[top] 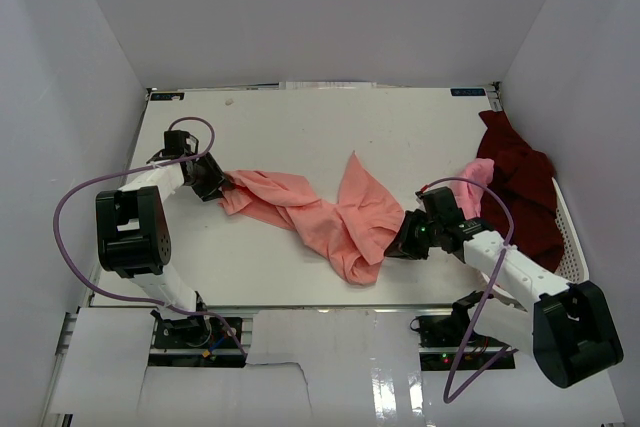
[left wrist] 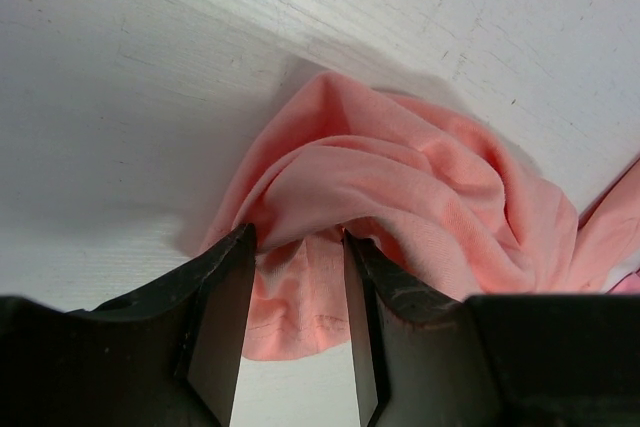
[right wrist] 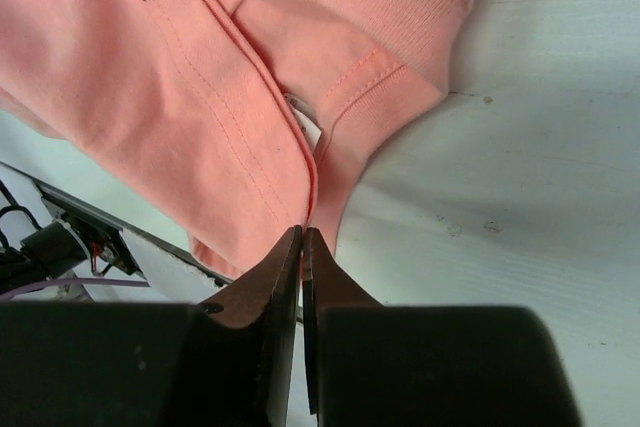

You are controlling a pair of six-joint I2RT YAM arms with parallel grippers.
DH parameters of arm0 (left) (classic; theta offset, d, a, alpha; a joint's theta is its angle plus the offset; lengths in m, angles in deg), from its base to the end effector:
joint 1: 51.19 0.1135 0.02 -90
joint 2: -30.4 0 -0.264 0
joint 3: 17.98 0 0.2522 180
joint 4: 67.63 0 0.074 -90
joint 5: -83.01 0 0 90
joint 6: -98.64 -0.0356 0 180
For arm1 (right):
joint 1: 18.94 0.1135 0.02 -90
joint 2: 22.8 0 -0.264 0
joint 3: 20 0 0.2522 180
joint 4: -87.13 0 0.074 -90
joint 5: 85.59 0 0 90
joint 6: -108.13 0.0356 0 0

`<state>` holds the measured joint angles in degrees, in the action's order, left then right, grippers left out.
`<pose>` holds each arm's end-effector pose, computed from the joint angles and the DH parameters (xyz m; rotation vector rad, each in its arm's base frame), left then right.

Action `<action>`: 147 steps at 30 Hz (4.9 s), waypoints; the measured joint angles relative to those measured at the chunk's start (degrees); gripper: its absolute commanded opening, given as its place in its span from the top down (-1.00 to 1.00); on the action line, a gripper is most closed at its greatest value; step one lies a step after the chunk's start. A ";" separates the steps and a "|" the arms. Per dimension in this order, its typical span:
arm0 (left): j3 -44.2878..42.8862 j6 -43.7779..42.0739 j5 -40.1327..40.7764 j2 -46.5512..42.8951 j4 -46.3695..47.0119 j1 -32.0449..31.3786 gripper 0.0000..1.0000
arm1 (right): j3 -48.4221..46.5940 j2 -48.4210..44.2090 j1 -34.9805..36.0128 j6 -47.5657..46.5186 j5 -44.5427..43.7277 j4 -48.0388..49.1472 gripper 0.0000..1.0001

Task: Fold and stack the t-shirts
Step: Flatten out the tshirt

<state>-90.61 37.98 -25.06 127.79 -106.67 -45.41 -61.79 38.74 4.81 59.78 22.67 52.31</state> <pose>0.3300 0.0223 0.1729 -0.7211 2.6105 -0.5499 0.1731 0.0884 0.1725 0.2800 2.6594 0.8220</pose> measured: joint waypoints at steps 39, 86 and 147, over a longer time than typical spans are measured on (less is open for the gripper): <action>-14.45 -5.16 -0.11 -2.43 -7.61 -6.08 -0.74 | -54.82 37.55 0.15 -31.45 19.80 -3.34 0.85; -17.46 -5.11 -1.90 3.98 -7.26 -36.09 -0.74 | -44.98 39.06 -1.68 -34.84 0.09 9.60 -0.54; -31.65 -14.21 -5.33 6.21 -3.54 -24.26 -0.75 | -64.81 26.58 -5.60 -45.31 12.63 -0.35 0.85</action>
<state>-122.26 23.77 -30.39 133.99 -110.21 -69.67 -126.60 65.32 -0.79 14.47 35.31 51.96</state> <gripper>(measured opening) 0.873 0.081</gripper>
